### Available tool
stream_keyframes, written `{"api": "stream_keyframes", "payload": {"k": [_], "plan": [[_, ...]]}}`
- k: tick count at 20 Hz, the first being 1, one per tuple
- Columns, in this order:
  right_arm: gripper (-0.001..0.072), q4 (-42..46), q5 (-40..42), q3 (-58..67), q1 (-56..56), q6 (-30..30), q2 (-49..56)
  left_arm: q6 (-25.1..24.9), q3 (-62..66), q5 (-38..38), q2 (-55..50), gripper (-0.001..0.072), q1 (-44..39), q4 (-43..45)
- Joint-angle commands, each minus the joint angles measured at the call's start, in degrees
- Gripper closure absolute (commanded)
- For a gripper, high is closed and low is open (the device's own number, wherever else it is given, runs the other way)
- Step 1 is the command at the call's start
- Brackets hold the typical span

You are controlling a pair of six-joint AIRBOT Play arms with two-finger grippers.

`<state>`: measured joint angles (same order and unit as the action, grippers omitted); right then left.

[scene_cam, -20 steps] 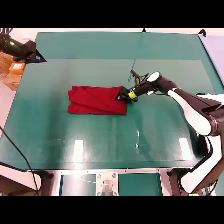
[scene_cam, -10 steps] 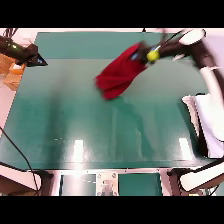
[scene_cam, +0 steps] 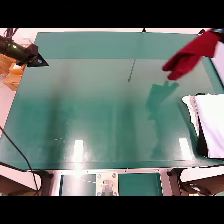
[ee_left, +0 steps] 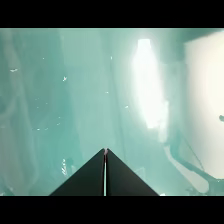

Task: Fold the shirts.

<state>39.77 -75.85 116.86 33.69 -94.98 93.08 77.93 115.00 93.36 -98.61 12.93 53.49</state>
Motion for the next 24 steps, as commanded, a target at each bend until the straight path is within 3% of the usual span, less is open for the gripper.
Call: {"api": "stream_keyframes", "payload": {"k": [1, 6, 11, 15, 20, 24], "plan": [[0.0696, 1.0, -2.3, -0.2, 10.8, -1.1, -0.2, 0.1, 0.0, 0.3, 0.0, 0.0686, 0.0, -0.1], [0.0696, 3.8, -12.2, -0.7, 17.0, -2.6, -1.6, 0.1, 0.0, 1.6, 0.0, 0.0685, 0.0, -0.3], [0.0696, 25.9, -29.7, -0.8, 20.9, -15.9, -7.2, 0.1, 0.0, 2.4, 0.0, 0.0686, 0.0, -1.2], [0.0696, 33.0, -29.7, -8.5, 24.5, -18.6, -14.4, 0.1, 0.0, 3.1, 0.0, 0.0685, 0.0, -2.3], [0.0695, 53.4, -29.6, -28.0, 25.4, -16.9, -21.9, 0.0, 0.0, 5.6, 0.0, 0.0685, 0.0, -3.5], [0.0688, 58.5, -27.4, -45.0, 25.8, -15.5, -22.8, -0.4, 0.0, 5.6, 0.0, 0.0686, 0.0, -3.6]]}}
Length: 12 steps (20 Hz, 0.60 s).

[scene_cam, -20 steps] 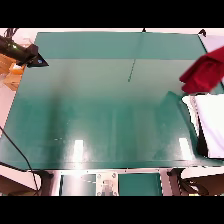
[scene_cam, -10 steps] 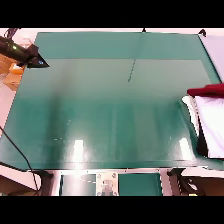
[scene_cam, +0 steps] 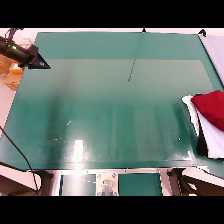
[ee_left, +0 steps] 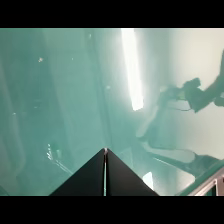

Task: Fold the shirts.

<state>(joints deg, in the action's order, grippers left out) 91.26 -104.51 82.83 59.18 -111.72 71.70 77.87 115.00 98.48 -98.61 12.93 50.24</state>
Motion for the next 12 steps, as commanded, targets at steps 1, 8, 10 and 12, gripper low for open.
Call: {"api": "stream_keyframes", "payload": {"k": [1, 8, 10, 12], "plan": [[0.0571, 7.0, 2.6, -14.4, 0.3, 1.1, -1.4, -0.4, 0.0, 0.3, 0.0, 0.0686, 0.0, -0.4], [0.0438, -9.5, 4.0, -9.3, -0.8, 2.1, 1.3, -0.5, 0.0, -0.1, 0.1, 0.0686, 0.0, -3.2], [0.0692, -21.6, 8.8, -3.6, -4.8, 6.5, 1.2, -0.6, 0.0, 1.2, 0.4, 0.0687, -0.9, -3.2], [0.0695, -27.3, 14.4, -1.3, -12.2, 10.9, 0.3, -1.3, -0.8, 1.1, 1.9, 0.0687, -2.3, -3.1]]}}
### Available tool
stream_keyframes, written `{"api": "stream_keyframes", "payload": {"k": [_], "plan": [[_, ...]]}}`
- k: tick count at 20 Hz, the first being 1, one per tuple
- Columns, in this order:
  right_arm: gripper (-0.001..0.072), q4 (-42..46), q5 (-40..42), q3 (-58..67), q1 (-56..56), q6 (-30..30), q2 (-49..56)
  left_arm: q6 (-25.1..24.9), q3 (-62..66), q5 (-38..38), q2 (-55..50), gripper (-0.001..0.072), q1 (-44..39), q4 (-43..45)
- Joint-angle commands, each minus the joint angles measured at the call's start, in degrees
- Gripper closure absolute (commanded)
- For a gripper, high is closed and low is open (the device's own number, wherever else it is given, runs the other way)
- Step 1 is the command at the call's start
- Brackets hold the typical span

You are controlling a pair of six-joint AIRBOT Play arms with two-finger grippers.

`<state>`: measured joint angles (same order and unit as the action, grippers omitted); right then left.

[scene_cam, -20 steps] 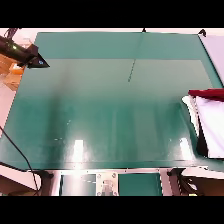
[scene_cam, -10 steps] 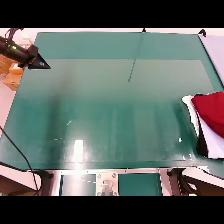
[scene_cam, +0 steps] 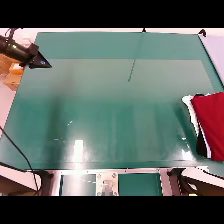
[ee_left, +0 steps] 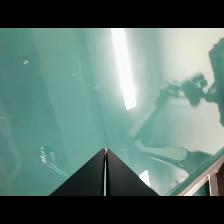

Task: Fold the shirts.

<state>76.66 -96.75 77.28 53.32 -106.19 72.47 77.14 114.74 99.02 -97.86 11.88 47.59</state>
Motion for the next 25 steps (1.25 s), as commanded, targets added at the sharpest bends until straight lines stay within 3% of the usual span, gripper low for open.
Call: {"api": "stream_keyframes", "payload": {"k": [1, 6, 9, 11, 16, 25], "plan": [[0.0696, -13.4, 9.5, 3.5, -11.2, 7.9, -1.7, -0.6, -1.9, -0.2, 2.3, 0.0687, -2.3, -0.4], [0.0696, -12.6, 19.9, -17.9, -34.7, 15.0, -14.7, -0.7, -25.6, -5.5, 17.6, 0.0686, -9.4, 0.0], [0.0696, -13.2, 29.0, -35.1, -45.7, 15.0, -24.4, -0.7, -45.9, -14.5, 30.7, 0.0686, -13.1, 0.2], [0.0696, -14.8, 33.2, -40.3, -50.2, 15.0, -27.3, -0.7, -54.1, -17.6, 36.2, 0.0686, -13.6, 0.2], [0.0695, -15.6, 32.9, -40.7, -56.4, 15.0, -27.5, -0.7, -57.3, -18.9, 38.8, 0.0686, -13.6, 1.5], [0.0695, -15.8, 32.9, -40.7, -56.4, 15.0, -27.4, -0.7, -57.3, -19.1, 38.8, 0.0685, -13.6, 0.8]]}}
